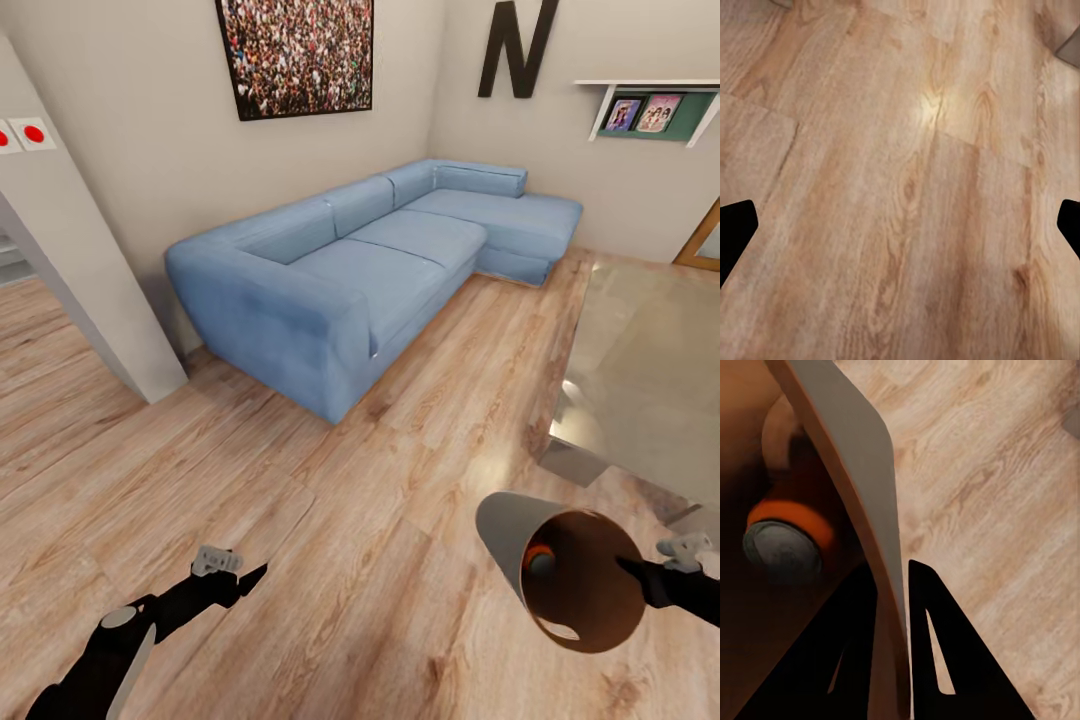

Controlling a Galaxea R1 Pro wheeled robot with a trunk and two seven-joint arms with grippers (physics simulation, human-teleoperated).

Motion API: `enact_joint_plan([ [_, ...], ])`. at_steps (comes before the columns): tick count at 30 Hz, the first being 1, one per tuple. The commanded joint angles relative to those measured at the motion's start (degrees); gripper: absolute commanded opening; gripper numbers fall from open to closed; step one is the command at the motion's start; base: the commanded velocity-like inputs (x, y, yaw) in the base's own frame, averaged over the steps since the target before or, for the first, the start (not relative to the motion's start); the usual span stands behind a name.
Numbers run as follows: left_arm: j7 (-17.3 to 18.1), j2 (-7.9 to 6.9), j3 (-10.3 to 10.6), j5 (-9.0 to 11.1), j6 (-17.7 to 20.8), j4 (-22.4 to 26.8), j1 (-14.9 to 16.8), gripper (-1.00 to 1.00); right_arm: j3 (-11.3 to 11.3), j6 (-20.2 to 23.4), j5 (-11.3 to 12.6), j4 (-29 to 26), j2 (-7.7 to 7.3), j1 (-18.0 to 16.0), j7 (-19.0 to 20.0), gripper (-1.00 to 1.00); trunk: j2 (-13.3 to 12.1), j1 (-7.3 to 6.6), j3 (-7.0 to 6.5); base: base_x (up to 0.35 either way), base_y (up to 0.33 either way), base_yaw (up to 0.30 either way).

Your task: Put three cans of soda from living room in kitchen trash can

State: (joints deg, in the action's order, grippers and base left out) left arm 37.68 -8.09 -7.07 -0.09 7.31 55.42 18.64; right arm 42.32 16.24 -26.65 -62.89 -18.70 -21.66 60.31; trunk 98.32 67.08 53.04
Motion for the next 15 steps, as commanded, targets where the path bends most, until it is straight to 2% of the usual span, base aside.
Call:
enact_joint_plan([
  [1, 0.0, 0.00, 0.0, 0.0, -0.1, -0.1, 0.0, 1.00, 0.3, -0.6, 0.2, 0.4, 0.25, 0.0, 0.4, -1.00, 0.0, 0.00, -0.01, 0.000, -0.045, 0.000],
  [3, -0.1, 0.00, 0.0, 0.0, -0.5, -0.7, 0.0, 1.00, 1.2, -5.1, 0.2, 2.9, 1.13, 0.6, 0.4, -1.00, 0.0, 0.00, -0.01, 0.000, -0.147, 0.000],
  [5, -0.1, 0.00, 0.0, 0.0, -0.5, -0.8, 0.0, 1.00, 1.5, -6.3, 0.2, 4.5, 1.35, 0.8, 0.2, -1.00, 0.0, 0.00, -0.01, 0.000, -0.212, 0.000],
  [6, -0.1, 0.00, 0.0, 0.0, -0.6, -0.9, 0.0, 1.00, 2.5, -7.1, 0.2, 6.2, 1.49, 0.9, 0.1, -1.00, 0.0, 0.00, -0.01, 0.000, -0.240, 0.000],
  [11, -0.1, 0.00, 0.0, 0.0, -0.7, -1.2, 0.0, 1.00, 6.1, -8.2, 0.1, 9.2, 1.67, 1.1, 0.0, -1.00, 0.0, 0.00, -0.01, 0.000, -0.260, 0.000],
  [15, -0.1, 0.01, 0.0, 0.1, -0.7, -1.6, 0.0, 1.00, 7.1, -8.4, 0.2, 10.1, 1.72, 1.2, 0.1, -1.00, 0.0, 0.00, -0.05, 0.000, -0.259, -0.088],
])
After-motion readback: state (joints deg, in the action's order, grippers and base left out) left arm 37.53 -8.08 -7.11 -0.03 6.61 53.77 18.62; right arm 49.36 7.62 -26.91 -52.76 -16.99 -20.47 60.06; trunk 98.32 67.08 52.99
